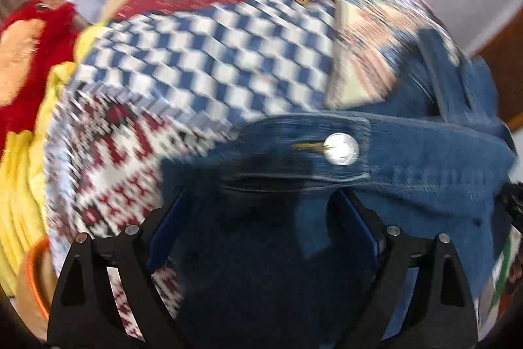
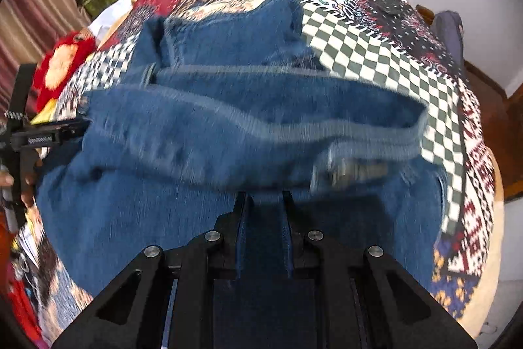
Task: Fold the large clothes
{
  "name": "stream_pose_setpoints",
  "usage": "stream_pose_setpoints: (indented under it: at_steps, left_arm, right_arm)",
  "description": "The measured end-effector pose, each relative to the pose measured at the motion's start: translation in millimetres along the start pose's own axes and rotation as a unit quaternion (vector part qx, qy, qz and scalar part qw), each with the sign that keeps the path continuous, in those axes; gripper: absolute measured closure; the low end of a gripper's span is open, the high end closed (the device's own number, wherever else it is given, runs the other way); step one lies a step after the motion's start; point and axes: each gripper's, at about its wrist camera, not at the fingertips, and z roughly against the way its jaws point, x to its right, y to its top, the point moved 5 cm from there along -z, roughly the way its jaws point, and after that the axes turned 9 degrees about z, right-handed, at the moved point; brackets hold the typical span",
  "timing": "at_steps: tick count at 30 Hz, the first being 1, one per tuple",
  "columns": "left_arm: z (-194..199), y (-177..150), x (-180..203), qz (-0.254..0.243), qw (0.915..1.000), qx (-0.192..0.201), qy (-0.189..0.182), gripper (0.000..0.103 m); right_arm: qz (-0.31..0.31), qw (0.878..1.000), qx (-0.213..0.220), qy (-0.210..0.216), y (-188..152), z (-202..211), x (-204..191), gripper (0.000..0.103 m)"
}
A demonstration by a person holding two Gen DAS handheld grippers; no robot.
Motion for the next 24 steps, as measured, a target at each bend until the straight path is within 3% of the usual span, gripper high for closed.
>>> stream_pose_setpoints:
  at_steps: [3,6,10,14,16,24]
  left_arm:
    - [-3.4,12.3,-13.0,0.011,0.9993,0.020,0.028,0.011]
    - [-6.9,17.6,-29.6,0.028,0.9980,0.035,0.045,0.005]
    - [-3.0,15.2,-34.0,0.021,0.9970,0.050,0.055,0.005]
    - [19.5,14.1,-31.8,-0.015,0.9909,0.086,0.102,0.005]
    - [35.4,15.9,-34.7,-0.025,0.9864,0.103,0.125,0.005]
    - [102.3,4.3,-27.8,-0.061,0.9846,0.140,0.086,0.005]
  right_arm:
    - [-0.015,1.000,0.016,-0.006,19.6,-3.0,13.9,0.089]
    - [-0.037,0.998,0.036,-0.047,34.7,-2.6,34.1,0.089]
    - [-0.074,0.996,0.041,-0.021,36.5,-7.4,48.8,0.089]
    - [-0.062,0.993,0.031,-0.099,28.3,3.8,54.0,0.089]
    - [-0.050,0.993,0.027,-0.102,24.7,11.6,50.7,0.089]
    - [0.004,0.997,0.053,-0.051,11.0,58.8,-3.9,0.089]
